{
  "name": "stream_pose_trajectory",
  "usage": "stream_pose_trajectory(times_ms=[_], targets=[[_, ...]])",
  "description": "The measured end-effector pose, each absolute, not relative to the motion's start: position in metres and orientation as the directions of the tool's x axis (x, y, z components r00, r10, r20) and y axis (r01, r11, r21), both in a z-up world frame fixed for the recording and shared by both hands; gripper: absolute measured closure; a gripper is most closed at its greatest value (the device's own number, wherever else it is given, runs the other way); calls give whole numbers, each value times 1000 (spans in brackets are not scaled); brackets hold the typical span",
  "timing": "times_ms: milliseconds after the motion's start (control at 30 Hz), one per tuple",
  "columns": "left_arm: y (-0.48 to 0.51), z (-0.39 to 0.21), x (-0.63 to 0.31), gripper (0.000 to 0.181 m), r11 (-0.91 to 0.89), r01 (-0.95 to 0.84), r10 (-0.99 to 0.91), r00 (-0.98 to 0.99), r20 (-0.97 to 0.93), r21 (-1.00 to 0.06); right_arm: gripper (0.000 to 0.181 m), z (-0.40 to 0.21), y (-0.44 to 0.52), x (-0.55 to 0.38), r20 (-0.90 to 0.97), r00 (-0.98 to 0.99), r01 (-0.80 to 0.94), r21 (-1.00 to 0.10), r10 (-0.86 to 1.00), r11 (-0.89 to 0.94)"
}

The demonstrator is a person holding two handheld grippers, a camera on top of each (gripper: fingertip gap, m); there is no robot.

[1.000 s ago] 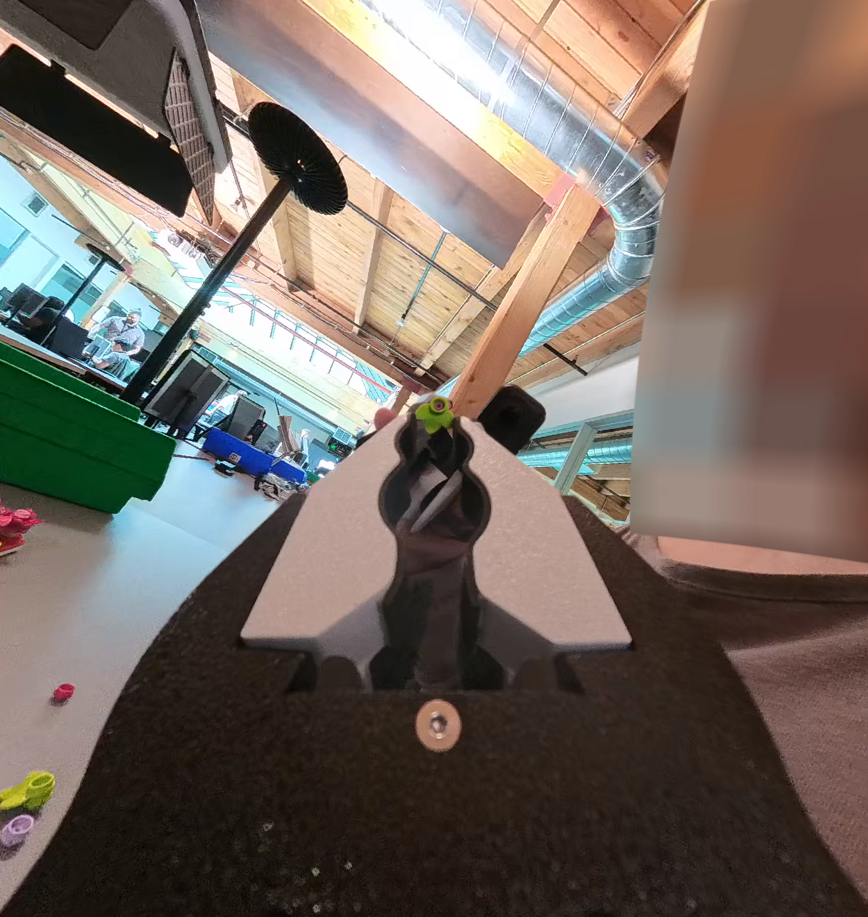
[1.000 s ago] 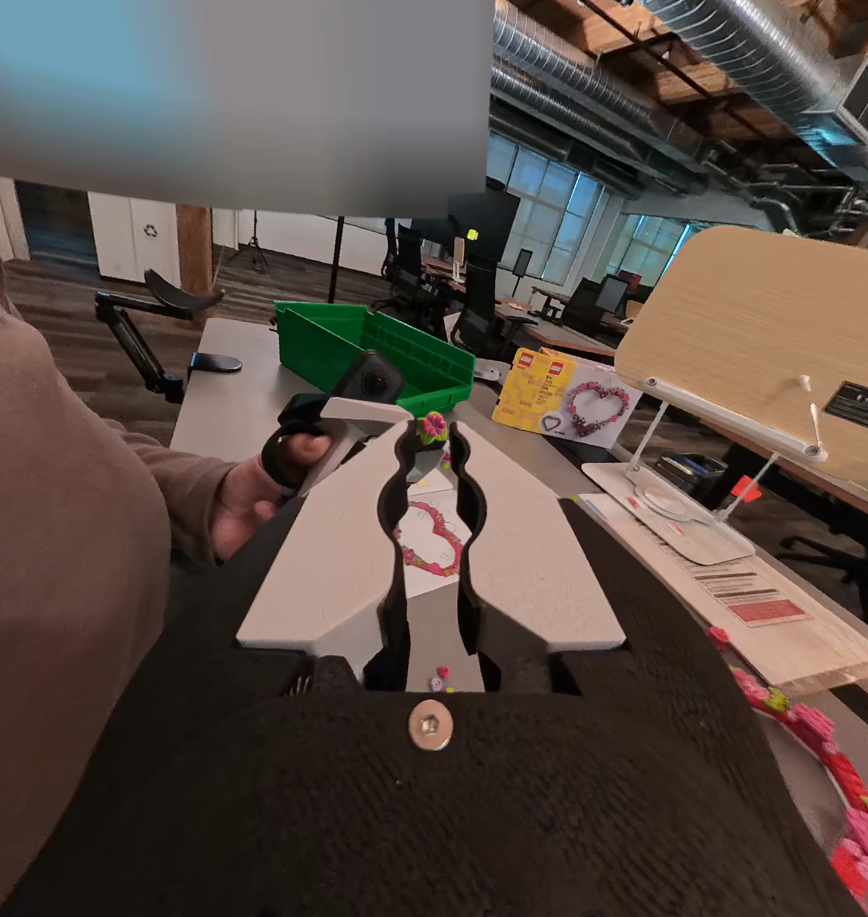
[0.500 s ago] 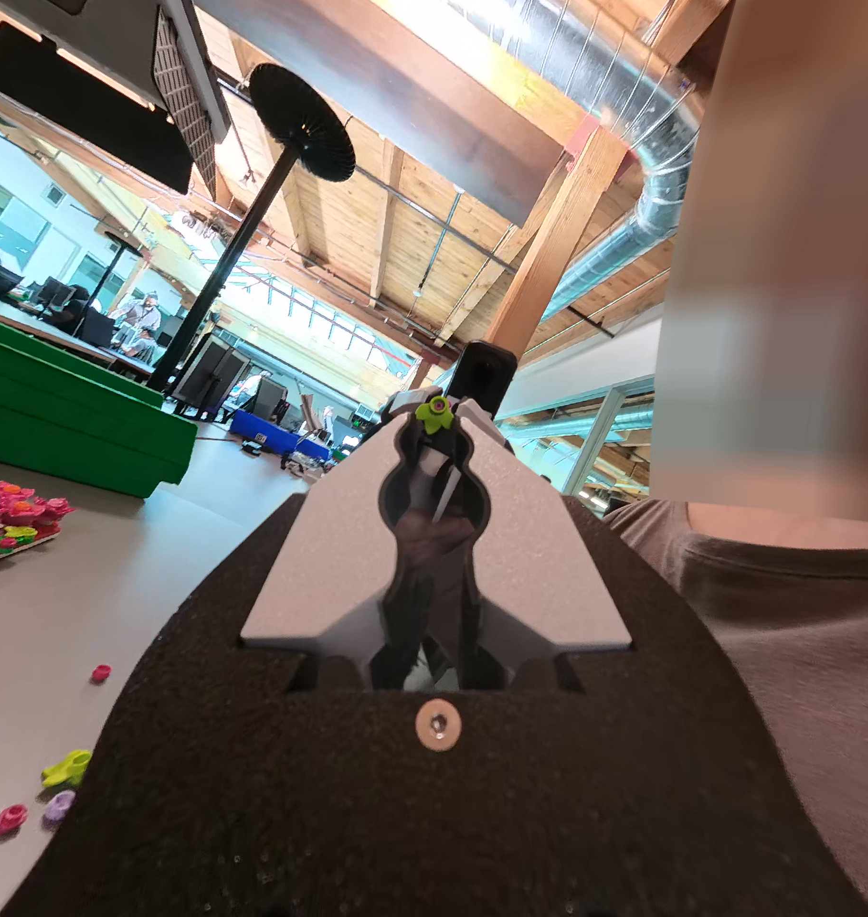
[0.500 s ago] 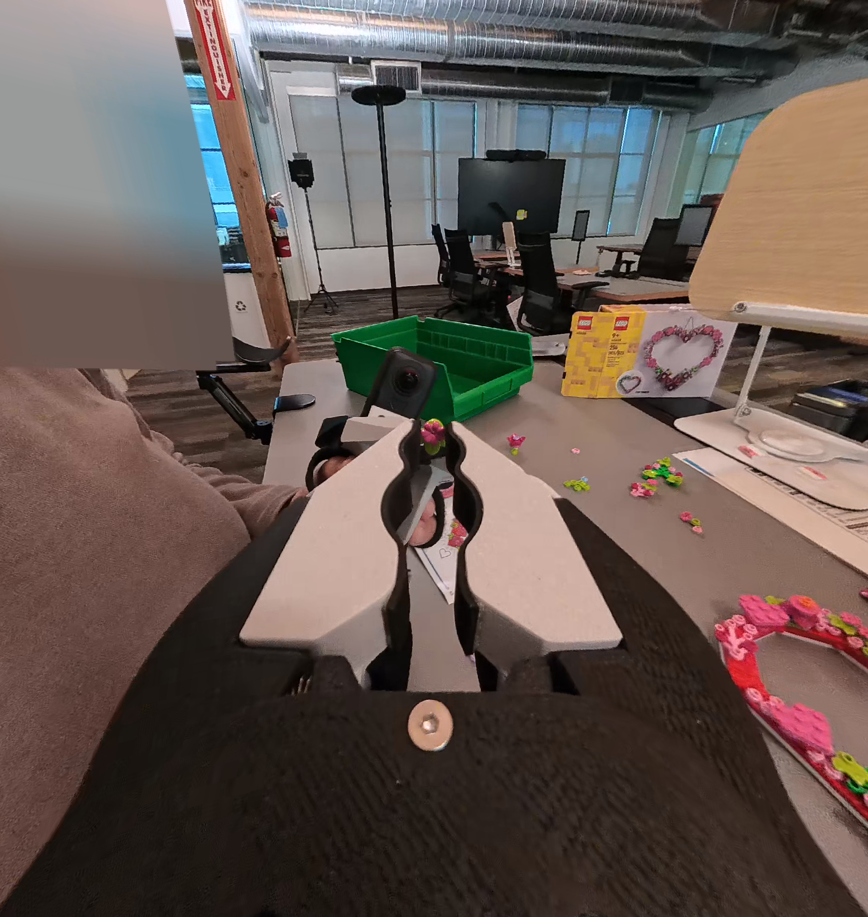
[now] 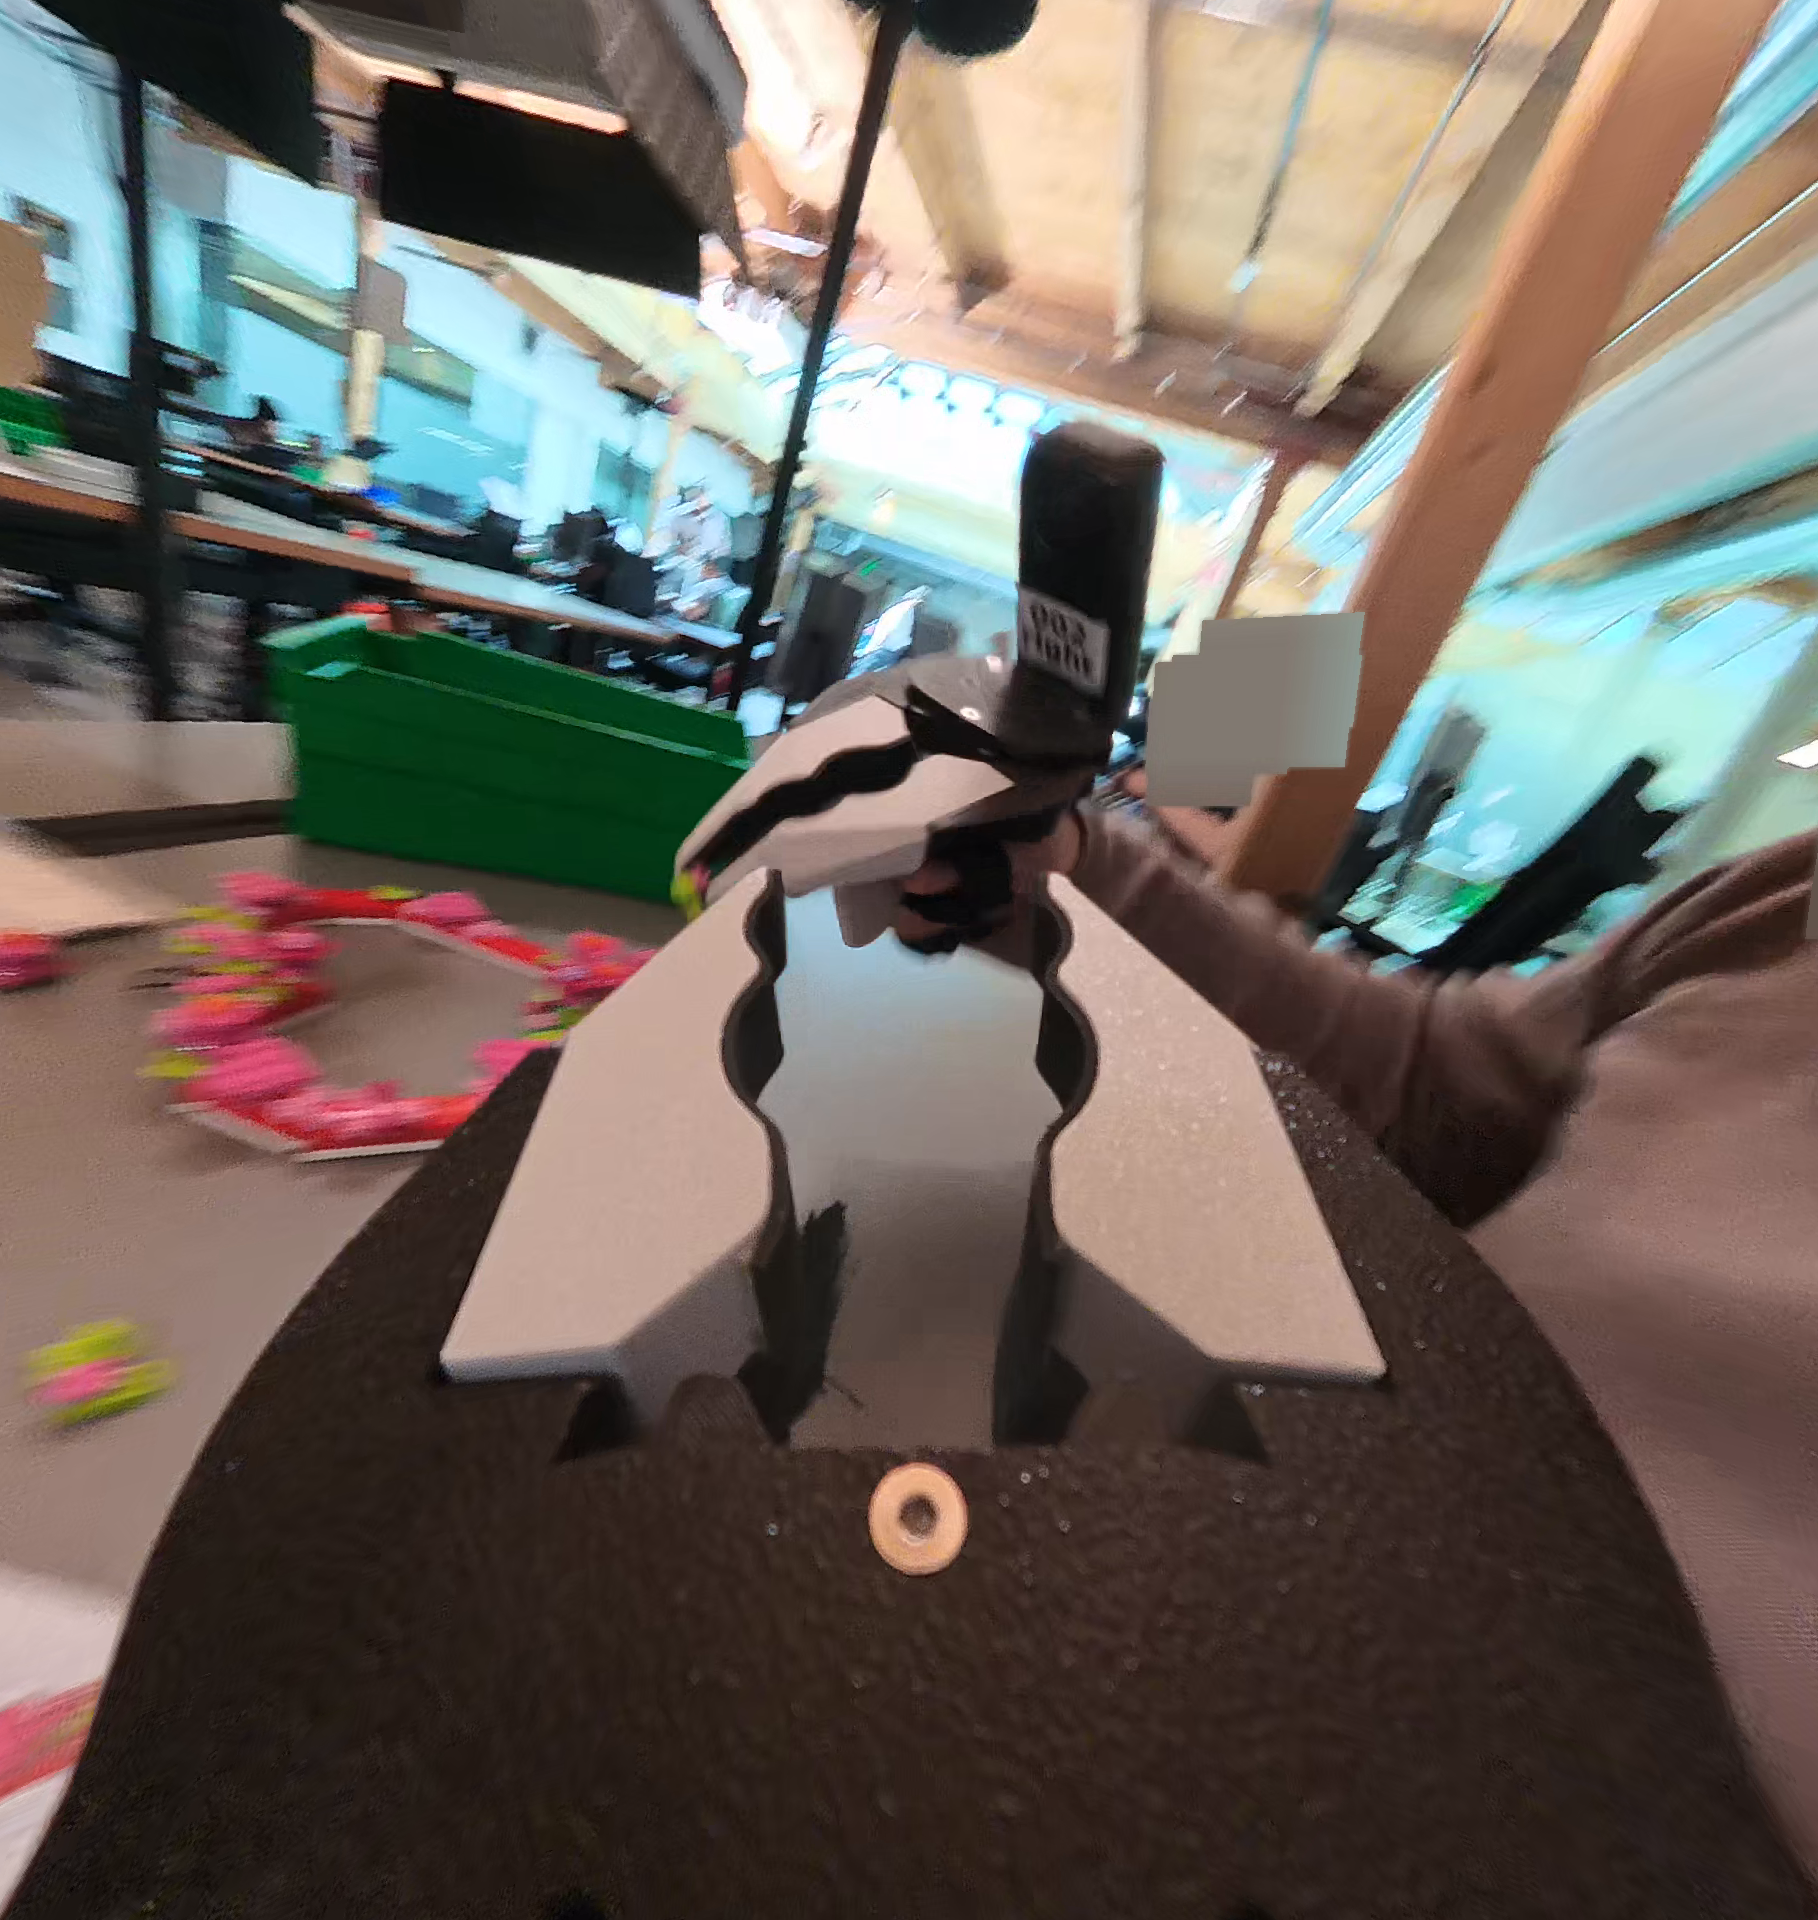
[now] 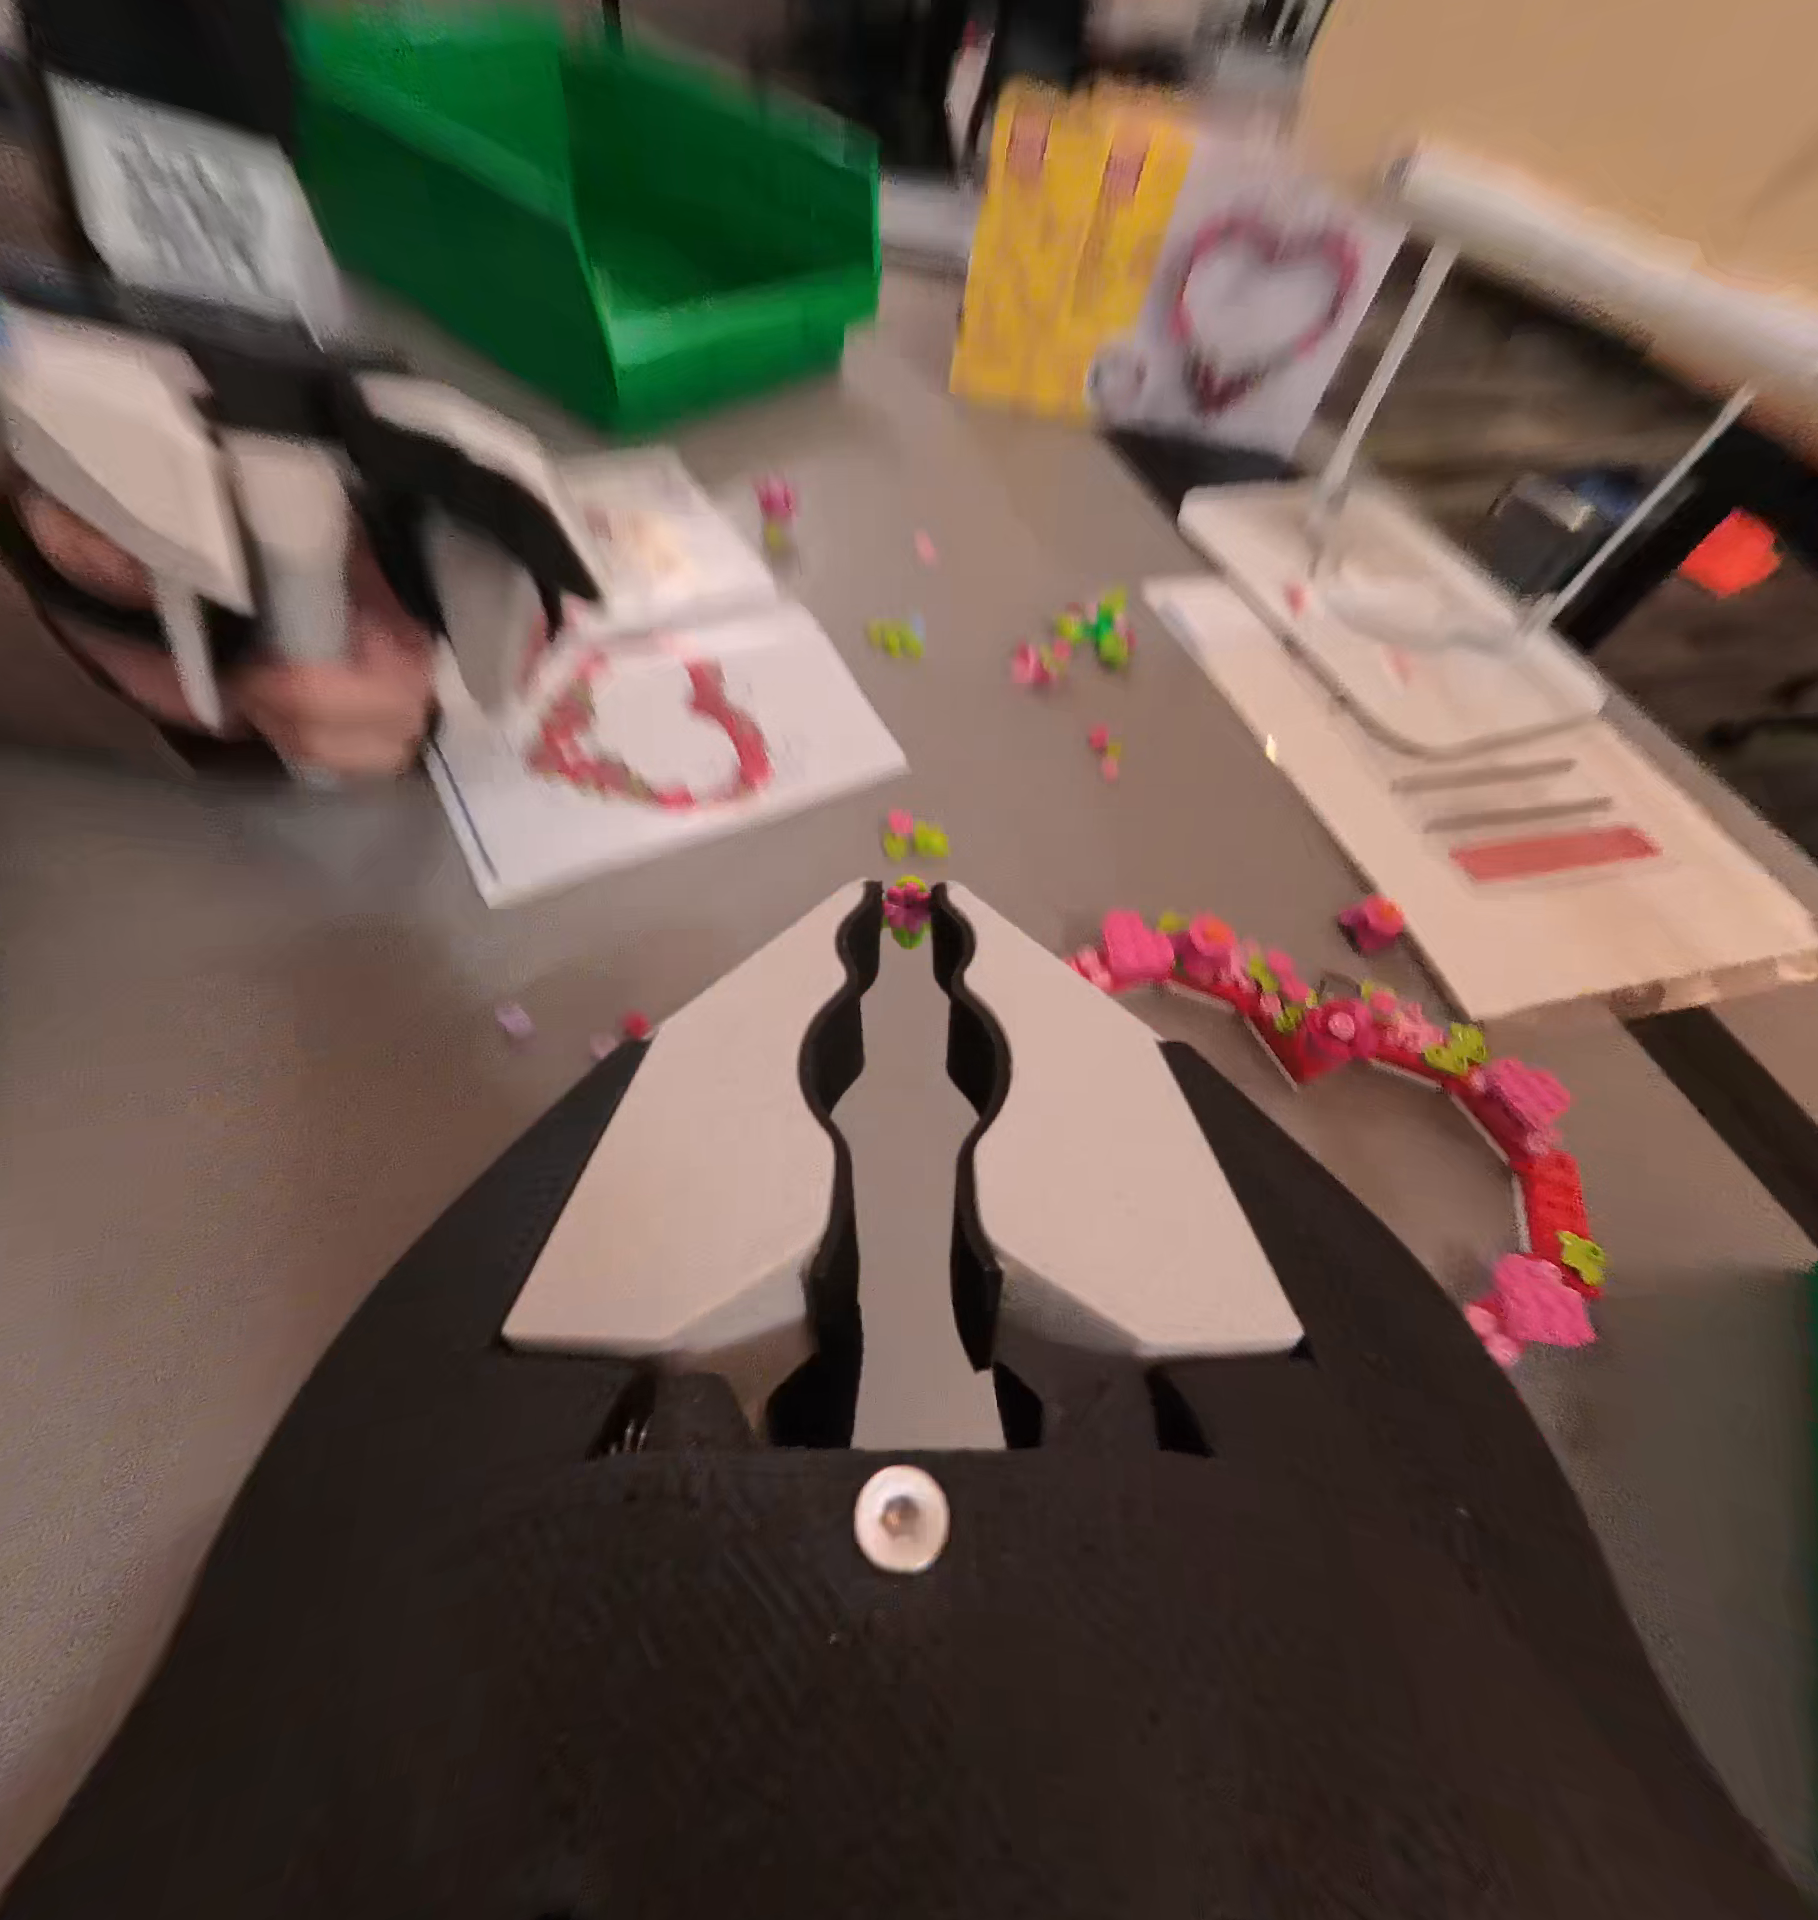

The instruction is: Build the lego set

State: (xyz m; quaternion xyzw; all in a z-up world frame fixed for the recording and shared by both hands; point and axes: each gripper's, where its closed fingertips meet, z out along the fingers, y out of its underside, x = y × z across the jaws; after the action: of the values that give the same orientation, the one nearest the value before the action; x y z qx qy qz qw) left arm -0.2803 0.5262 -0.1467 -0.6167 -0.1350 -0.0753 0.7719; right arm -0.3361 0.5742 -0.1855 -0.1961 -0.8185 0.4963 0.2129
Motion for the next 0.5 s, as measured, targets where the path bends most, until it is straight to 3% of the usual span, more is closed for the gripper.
stream_pose_trajectory(times_ms=[133,267,367,500], targets=[[511,-158,-312,142,208,191,208,950,234,-959,174,-238,580,-369,208,-901,150,-676,382,722],[495,-168,-331,144,202,168,317,921,226,-965,174,-264,584,-385,188,-947,138,-493,260,859],[486,-170,-343,146,187,121,394,900,188,-975,174,-279,589,-387,120,-970,151,-391,214,908],[480,-165,-348,148,228,133,403,889,218,-964,174,-287,591,-391,91,-974,161,-361,207,918]])
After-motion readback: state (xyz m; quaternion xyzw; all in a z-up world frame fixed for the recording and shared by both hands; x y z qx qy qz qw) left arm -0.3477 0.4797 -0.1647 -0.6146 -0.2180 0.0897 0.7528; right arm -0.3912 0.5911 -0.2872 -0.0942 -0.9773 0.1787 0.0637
